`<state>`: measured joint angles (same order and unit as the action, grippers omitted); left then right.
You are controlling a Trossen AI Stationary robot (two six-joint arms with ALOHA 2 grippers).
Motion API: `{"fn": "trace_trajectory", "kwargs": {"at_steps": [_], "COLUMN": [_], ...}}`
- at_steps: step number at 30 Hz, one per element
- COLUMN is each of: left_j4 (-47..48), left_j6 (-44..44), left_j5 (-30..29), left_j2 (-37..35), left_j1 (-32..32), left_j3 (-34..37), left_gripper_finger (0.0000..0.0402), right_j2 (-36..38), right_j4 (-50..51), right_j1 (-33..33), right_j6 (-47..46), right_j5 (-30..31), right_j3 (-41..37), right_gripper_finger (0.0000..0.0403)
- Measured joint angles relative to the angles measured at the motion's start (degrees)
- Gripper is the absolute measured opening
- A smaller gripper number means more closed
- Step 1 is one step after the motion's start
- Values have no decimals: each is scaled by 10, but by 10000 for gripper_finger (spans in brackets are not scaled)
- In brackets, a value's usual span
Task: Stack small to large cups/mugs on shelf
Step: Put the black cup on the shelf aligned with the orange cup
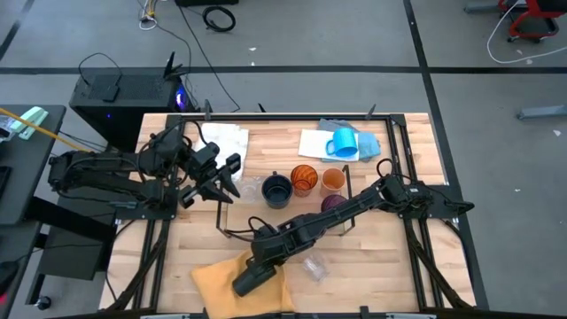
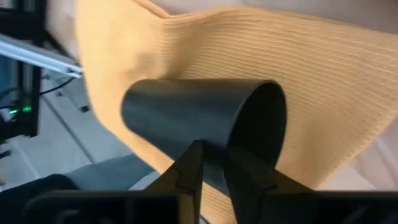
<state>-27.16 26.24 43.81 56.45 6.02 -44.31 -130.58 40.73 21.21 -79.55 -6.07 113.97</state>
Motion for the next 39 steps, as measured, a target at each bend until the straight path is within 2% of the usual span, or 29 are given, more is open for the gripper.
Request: {"fn": "trace_trajectory", "kwargs": {"at_steps": [4, 14, 18, 21, 25, 33, 39], "left_j4": [0, 0, 0, 0, 0, 1, 1], "left_j6": [0, -4, -7, -11, -14, -14, -15], "left_j5": [0, 0, 0, 0, 0, 0, 0], "left_j2": [0, 0, 0, 0, 0, -2, -3], "left_j1": [7, 9, 9, 9, 9, 9, 9], "left_j3": [0, 0, 0, 0, 0, 0, 0], "left_gripper_finger": [107, 107, 107, 107, 107, 107, 107], "right_j2": [2, 5, 9, 8, 8, 8, 26], "right_j4": [-31, -22, 36, 124, 166, 175, 269], "right_j1": [0, 3, 7, 7, 4, 14, 19], "right_j6": [9, 18, 32, 50, 71, 71, 65], "right_j5": [-2, 11, 21, 30, 37, 40, 65], "right_j3": [2, 13, 57, 112, 163, 201, 209], "right_gripper_finger": [14, 4, 1, 0, 0, 0, 0]}}
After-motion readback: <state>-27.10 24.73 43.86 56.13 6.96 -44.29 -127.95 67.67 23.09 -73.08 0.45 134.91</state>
